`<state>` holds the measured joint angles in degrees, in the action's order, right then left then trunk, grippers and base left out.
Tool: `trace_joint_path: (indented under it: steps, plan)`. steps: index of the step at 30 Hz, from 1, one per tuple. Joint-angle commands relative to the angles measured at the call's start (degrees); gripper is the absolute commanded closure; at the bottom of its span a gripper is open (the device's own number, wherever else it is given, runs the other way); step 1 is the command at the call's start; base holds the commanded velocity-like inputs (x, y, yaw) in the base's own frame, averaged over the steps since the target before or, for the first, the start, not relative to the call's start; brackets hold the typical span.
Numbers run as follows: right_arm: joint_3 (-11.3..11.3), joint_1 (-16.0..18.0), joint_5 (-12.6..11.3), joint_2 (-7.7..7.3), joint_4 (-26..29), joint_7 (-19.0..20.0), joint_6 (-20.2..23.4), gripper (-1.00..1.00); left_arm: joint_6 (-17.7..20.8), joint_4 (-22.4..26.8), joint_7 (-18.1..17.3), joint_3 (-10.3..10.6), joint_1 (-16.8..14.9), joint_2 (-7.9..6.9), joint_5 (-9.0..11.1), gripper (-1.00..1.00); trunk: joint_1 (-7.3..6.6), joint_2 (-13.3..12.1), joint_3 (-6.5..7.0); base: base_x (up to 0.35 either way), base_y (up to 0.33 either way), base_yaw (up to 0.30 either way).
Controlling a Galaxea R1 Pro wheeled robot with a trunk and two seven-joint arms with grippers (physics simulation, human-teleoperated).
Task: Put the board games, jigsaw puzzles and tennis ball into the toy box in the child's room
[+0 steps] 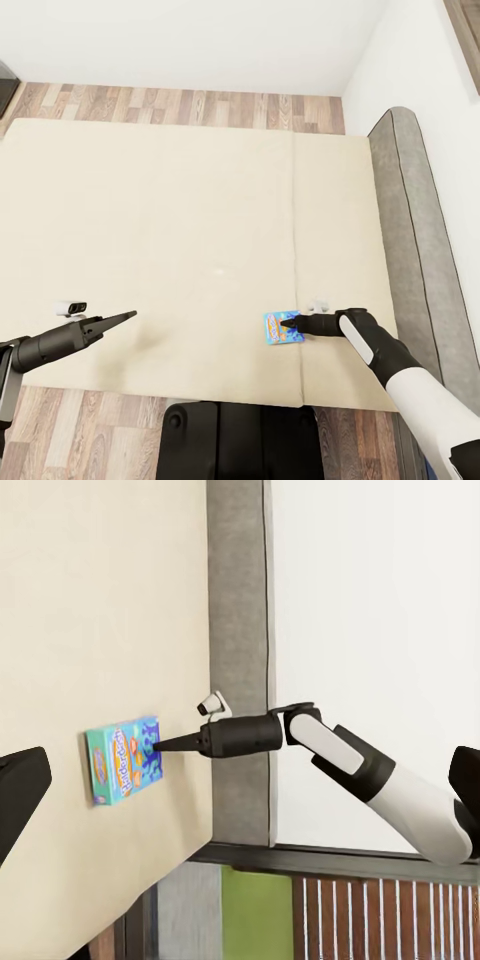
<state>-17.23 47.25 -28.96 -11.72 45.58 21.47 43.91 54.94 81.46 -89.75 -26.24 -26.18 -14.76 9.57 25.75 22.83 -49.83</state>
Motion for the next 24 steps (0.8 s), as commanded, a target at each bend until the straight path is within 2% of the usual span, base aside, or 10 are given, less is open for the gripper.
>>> trace_joint_path:
  steps: [1, 24]
  plan:
    - [-0.14, 0.03, 0.09, -0.04, 0.04, 0.08, 0.12, -1.00, 0.61, 0.01, -0.25, 0.00, -0.02, -0.01, -0.07, -1.00, 0.03, 0.09, -0.06, 0.000, 0.000, 0.000]
    - [-0.19, 0.03, 0.05, 0.09, 0.03, 0.16, 0.04, -1.00, 0.61, 0.01, -0.25, -0.10, -0.02, -0.01, -0.04, -1.00, 0.03, 0.09, -0.06, 0.000, 0.000, 0.000]
